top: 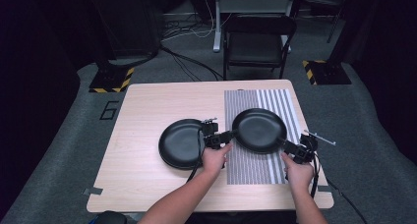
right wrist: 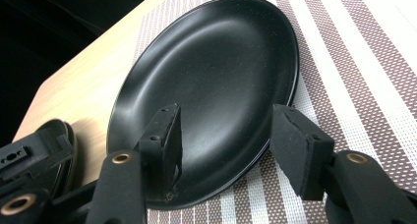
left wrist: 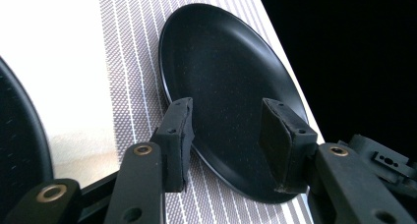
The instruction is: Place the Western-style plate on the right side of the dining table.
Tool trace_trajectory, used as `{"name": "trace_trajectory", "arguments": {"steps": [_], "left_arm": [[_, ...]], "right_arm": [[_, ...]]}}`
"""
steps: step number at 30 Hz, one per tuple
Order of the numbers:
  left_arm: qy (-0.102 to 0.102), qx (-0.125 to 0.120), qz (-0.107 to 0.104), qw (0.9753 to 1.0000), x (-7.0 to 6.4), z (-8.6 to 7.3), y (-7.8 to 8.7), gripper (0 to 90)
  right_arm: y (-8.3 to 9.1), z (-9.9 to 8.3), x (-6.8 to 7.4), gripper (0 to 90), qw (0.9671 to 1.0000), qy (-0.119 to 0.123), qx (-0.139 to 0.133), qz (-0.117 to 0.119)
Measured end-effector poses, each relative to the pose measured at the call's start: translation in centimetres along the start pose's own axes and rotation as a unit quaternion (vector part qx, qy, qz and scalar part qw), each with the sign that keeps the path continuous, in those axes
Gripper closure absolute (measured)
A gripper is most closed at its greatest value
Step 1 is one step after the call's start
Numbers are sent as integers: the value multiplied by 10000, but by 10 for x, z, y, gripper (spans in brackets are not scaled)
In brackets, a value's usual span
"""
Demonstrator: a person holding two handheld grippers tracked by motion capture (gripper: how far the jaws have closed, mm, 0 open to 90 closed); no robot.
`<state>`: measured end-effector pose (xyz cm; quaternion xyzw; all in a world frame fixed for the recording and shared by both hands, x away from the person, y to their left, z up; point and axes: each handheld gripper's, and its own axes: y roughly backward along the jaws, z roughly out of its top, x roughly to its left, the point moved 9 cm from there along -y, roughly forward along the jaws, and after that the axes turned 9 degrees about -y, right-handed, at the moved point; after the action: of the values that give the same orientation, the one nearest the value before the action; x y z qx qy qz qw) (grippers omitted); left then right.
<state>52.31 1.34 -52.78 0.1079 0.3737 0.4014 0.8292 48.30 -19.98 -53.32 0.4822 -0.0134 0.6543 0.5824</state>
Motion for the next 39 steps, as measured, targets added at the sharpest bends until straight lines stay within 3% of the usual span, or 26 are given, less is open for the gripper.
{"name": "trace_trajectory", "arguments": {"steps": [5,8,12,22,32,39], "left_arm": [[-252,28,-42,9997,8,4,15,534],[-295,35,-27,9996,13,6,21,523],[-261,35,-1,9997,29,12,38,500],[-278,-63,118,9995,62,20,71,488],[-342,-144,361,9987,106,24,109,486],[-289,-179,385,9987,127,24,130,486]], "right_arm": [[5,-4,1,451,9993,382,44,-35],[7,-5,2,448,9990,443,48,8],[13,-12,4,432,9982,543,165,175],[22,-14,6,415,9960,878,121,115],[27,-21,10,382,9918,1265,134,133],[30,-24,17,370,9908,1327,168,226]]}}
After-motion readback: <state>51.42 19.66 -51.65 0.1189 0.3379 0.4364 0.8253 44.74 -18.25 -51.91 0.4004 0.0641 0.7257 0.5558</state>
